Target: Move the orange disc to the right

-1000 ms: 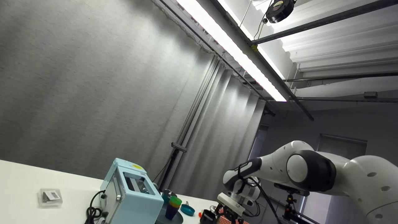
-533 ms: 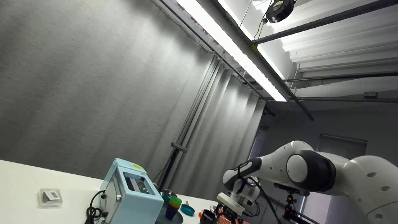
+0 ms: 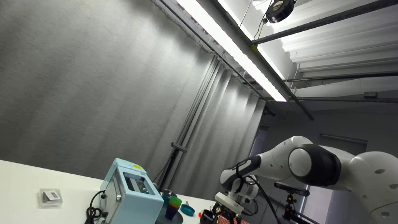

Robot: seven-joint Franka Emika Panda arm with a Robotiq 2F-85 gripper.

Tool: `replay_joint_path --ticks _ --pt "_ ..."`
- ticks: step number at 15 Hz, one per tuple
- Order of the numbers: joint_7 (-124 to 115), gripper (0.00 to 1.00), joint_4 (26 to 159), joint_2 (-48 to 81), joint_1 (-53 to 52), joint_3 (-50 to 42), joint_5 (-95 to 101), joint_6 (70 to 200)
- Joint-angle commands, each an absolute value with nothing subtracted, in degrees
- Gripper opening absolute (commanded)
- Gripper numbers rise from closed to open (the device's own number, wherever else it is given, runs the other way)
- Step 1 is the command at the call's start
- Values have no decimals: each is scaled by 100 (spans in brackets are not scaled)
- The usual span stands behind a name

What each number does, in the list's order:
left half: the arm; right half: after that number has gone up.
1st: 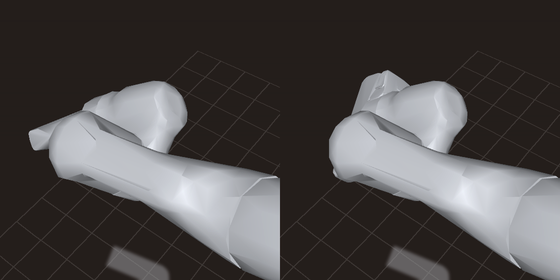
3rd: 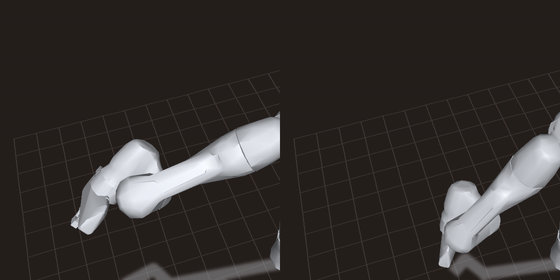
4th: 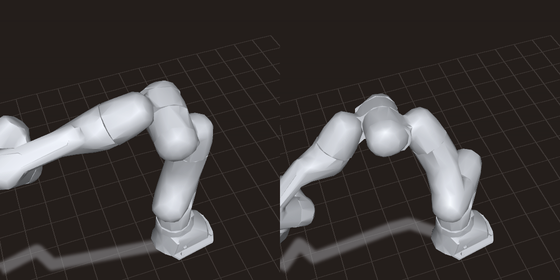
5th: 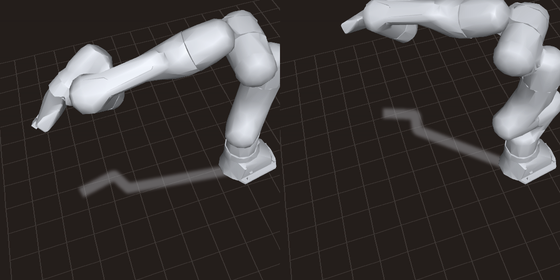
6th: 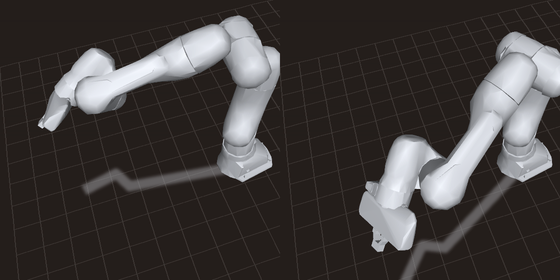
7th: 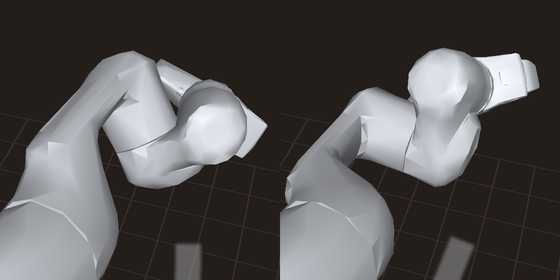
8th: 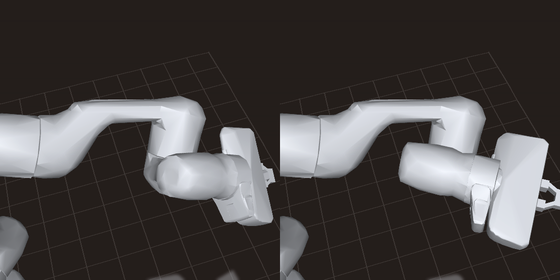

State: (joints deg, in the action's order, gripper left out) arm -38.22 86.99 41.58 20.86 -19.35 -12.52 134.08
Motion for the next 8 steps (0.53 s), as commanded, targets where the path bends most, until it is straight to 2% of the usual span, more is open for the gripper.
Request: replay_joint_path --ticks 1,8 --pt "-3754 100 9658 3611 1625 -2162 -699 13877" --pt "-4392 100 11178 3164 461 -3025 714 15796"
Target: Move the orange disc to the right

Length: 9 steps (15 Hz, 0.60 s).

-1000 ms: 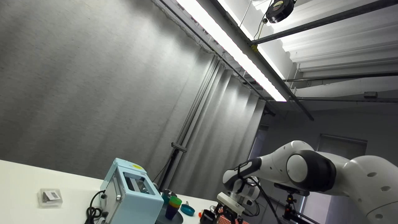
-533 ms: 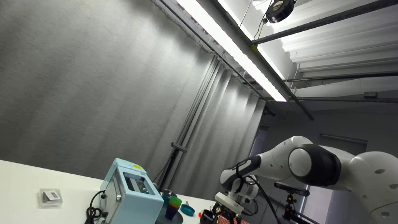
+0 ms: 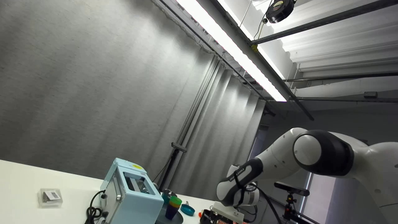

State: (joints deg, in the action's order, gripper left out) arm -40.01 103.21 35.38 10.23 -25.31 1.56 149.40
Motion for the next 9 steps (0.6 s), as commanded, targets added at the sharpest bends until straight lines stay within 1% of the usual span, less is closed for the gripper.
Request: replay_joint_path --ticks 1,4,7,8,9 --pt "-4538 100 11377 3144 252 -3223 888 16107" --pt "-4842 100 11836 3164 -358 -3848 1153 16797" --pt "-4837 100 12239 3215 -962 -4456 1022 17296" --pt "-4527 100 11818 3424 -621 -4115 731 16978" --pt "-4516 100 11940 3426 -783 -4273 704 17096"
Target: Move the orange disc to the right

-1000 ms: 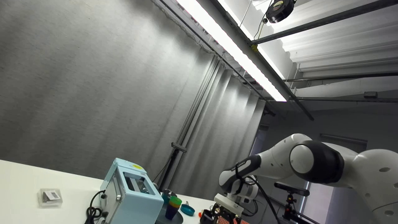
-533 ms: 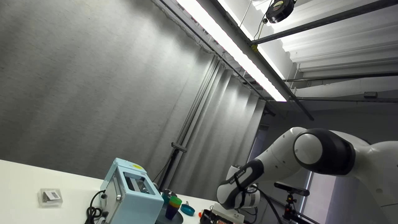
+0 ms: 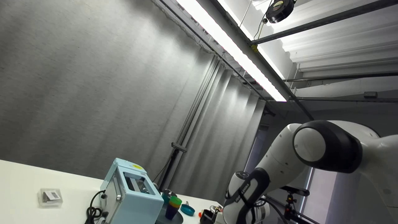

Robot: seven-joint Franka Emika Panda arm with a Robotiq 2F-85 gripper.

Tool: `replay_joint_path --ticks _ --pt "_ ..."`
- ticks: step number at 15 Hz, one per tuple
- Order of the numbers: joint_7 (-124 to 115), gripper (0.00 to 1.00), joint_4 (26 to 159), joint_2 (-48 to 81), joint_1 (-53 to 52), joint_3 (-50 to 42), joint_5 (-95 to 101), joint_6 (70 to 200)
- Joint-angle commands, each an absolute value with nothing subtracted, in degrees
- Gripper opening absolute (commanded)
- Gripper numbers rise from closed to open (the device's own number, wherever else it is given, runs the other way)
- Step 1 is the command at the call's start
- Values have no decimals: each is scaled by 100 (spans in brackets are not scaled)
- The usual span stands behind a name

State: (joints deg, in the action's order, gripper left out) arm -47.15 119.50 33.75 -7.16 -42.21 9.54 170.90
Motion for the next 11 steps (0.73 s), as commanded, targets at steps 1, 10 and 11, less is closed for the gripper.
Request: replay_joint_path --ticks 1,10,11 --pt "-4519 100 12016 3424 -881 -4359 690 17154" --pt "-4526 100 12055 3423 -937 -4415 686 17173" --pt "-4527 100 12055 3423 -937 -4415 686 17173"
